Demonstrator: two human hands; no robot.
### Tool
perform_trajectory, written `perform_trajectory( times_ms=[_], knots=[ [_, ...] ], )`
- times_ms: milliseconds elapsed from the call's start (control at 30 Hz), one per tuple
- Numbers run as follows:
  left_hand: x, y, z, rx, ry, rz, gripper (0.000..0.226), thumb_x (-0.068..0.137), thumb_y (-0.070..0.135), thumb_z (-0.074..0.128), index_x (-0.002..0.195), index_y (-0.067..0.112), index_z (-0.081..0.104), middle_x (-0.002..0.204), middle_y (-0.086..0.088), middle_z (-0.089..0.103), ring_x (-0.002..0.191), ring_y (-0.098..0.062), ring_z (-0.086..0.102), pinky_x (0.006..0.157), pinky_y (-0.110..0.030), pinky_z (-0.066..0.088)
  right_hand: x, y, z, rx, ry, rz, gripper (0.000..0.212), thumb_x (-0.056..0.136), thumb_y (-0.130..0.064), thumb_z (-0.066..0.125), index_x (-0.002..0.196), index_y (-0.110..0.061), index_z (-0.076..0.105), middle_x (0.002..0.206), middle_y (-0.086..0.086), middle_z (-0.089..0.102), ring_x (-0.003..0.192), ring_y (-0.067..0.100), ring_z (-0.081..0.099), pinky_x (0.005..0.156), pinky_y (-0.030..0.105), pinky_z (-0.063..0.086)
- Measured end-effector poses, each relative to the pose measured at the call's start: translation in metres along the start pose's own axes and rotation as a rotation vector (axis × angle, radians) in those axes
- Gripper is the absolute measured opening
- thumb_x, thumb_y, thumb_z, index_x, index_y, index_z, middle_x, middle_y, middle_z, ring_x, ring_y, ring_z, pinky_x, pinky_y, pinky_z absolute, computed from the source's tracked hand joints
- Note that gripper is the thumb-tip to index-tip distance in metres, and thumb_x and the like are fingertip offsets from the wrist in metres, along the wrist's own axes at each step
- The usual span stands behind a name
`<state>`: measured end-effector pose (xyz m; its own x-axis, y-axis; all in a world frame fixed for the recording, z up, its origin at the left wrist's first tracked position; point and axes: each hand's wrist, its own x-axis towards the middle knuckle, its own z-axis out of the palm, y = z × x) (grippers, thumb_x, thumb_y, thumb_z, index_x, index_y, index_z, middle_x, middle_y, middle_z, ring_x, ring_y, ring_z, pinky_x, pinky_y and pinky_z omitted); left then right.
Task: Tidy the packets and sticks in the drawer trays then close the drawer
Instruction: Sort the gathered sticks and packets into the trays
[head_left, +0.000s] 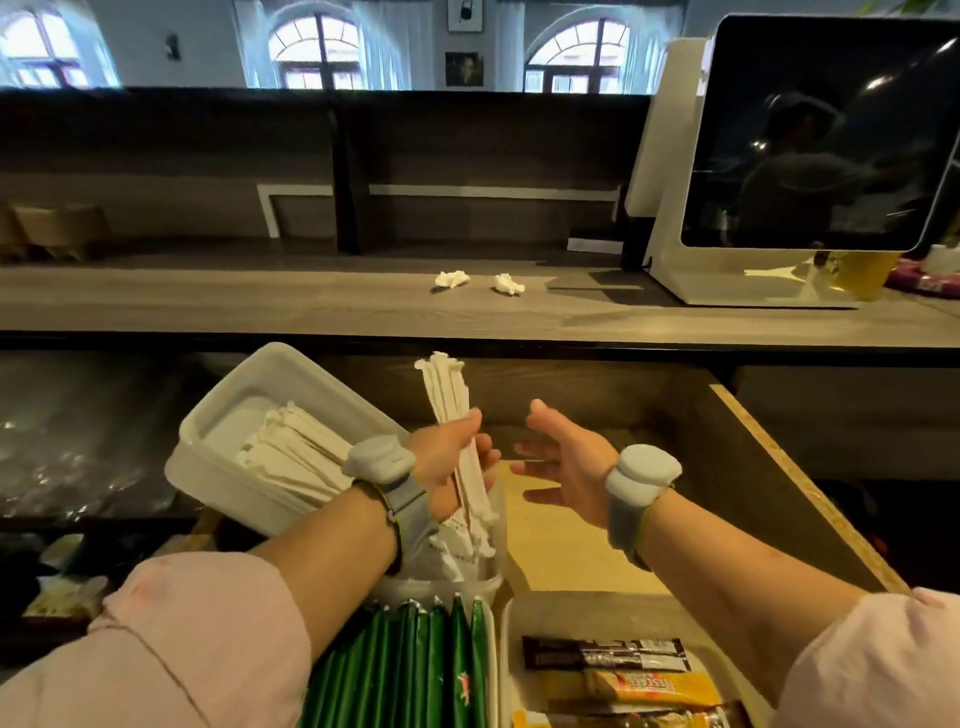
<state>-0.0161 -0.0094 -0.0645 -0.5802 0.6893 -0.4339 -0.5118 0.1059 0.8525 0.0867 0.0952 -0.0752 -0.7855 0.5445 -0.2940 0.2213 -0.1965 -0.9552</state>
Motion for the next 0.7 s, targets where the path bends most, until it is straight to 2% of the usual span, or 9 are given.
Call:
perform_trajectory(
  times_ms=[100, 167, 233, 300, 367, 433, 533, 633, 700],
  knots=[
    [-0.007, 0.014, 0.001, -0.064, 0.055, 0.082, 0.038, 0.095, 0.041, 0.046, 0.084, 0.006, 0.054, 0.080, -0.011, 0.057, 0.071, -0.025, 0.056, 0.077, -0.041, 0.047, -0.012, -0.007, 0.035, -0.266, -0.160, -0.170, 0.040, 0.091, -0.023, 0.058, 0.128, -0.027, 0.046, 0.123, 0.006, 0.062, 0.112, 0.025, 0.060, 0.098, 0.036, 0.046],
    [-0.014, 0.024, -0.001, 0.017, 0.101, 0.175, 0.030, 0.096, 0.034, 0.047, 0.100, 0.005, 0.055, 0.079, -0.008, 0.058, 0.072, -0.024, 0.055, 0.082, -0.039, 0.043, -0.010, -0.014, 0.054, -0.485, -0.188, -0.334, 0.042, 0.087, -0.011, 0.061, 0.123, -0.028, 0.046, 0.102, -0.006, 0.065, 0.092, 0.006, 0.063, 0.077, 0.008, 0.047],
    [-0.022, 0.036, -0.007, 0.129, 0.139, 0.213, 0.043, 0.096, 0.026, 0.049, 0.131, 0.002, 0.048, 0.090, -0.011, 0.063, 0.087, -0.026, 0.057, 0.085, -0.037, 0.042, -0.005, -0.021, 0.071, -0.537, -0.165, -0.421, 0.036, 0.086, -0.005, 0.060, 0.115, -0.022, 0.048, 0.079, -0.015, 0.053, 0.065, -0.006, 0.055, 0.053, -0.003, 0.039],
    [-0.027, 0.051, -0.022, 0.226, 0.166, 0.196, 0.049, 0.093, 0.026, 0.054, 0.133, -0.001, 0.047, 0.100, -0.017, 0.063, 0.089, -0.030, 0.060, 0.077, -0.037, 0.049, -0.002, -0.026, 0.089, -0.481, -0.174, -0.442, 0.025, 0.088, 0.000, 0.054, 0.103, -0.020, 0.049, 0.074, -0.009, 0.052, 0.058, -0.001, 0.054, 0.049, 0.003, 0.042],
    [-0.035, 0.068, -0.041, 0.323, 0.231, 0.226, 0.056, 0.087, 0.034, 0.059, 0.129, -0.002, 0.052, 0.098, -0.017, 0.063, 0.081, -0.027, 0.061, 0.075, -0.034, 0.056, 0.004, -0.027, 0.108, -0.452, -0.194, -0.437, 0.021, 0.090, 0.003, 0.047, 0.105, -0.013, 0.048, 0.078, 0.002, 0.054, 0.061, 0.013, 0.054, 0.057, 0.023, 0.049],
    [-0.047, 0.088, -0.056, 0.472, 0.318, 0.358, 0.058, 0.087, 0.039, 0.058, 0.132, 0.002, 0.052, 0.117, -0.015, 0.062, 0.103, -0.028, 0.061, 0.098, -0.035, 0.048, 0.017, -0.027, 0.123, -0.503, -0.199, -0.439, 0.029, 0.091, 0.000, 0.044, 0.119, -0.006, 0.043, 0.085, 0.011, 0.054, 0.067, 0.020, 0.054, 0.064, 0.035, 0.051],
    [-0.065, 0.118, -0.078, 0.686, 0.466, 0.612, 0.049, 0.095, 0.026, 0.050, 0.141, 0.013, 0.042, 0.143, -0.009, 0.047, 0.129, -0.026, 0.046, 0.099, -0.028, 0.035, 0.035, -0.021, 0.145, -0.675, -0.212, -0.498, 0.032, 0.090, -0.008, 0.046, 0.121, -0.007, 0.042, 0.100, 0.015, 0.056, 0.086, 0.026, 0.056, 0.086, 0.049, 0.051],
    [-0.069, 0.128, -0.084, 0.789, 0.462, 0.683, 0.042, 0.094, 0.021, 0.051, 0.136, 0.019, 0.047, 0.135, -0.004, 0.053, 0.124, -0.022, 0.051, 0.089, -0.025, 0.037, 0.045, -0.009, 0.151, -0.861, -0.165, -0.581, 0.038, 0.090, -0.016, 0.046, 0.127, -0.016, 0.042, 0.109, 0.004, 0.057, 0.101, 0.022, 0.056, 0.091, 0.037, 0.046],
    [-0.068, 0.127, -0.087, 0.924, 0.472, 0.670, 0.039, 0.094, 0.018, 0.051, 0.133, 0.019, 0.050, 0.134, -0.004, 0.055, 0.124, -0.022, 0.051, 0.089, -0.024, 0.036, 0.045, 0.001, 0.153, -0.975, -0.118, -0.579, 0.028, 0.089, -0.022, 0.045, 0.117, -0.022, 0.047, 0.104, -0.002, 0.056, 0.099, 0.020, 0.056, 0.089, 0.033, 0.044]
  ],
)
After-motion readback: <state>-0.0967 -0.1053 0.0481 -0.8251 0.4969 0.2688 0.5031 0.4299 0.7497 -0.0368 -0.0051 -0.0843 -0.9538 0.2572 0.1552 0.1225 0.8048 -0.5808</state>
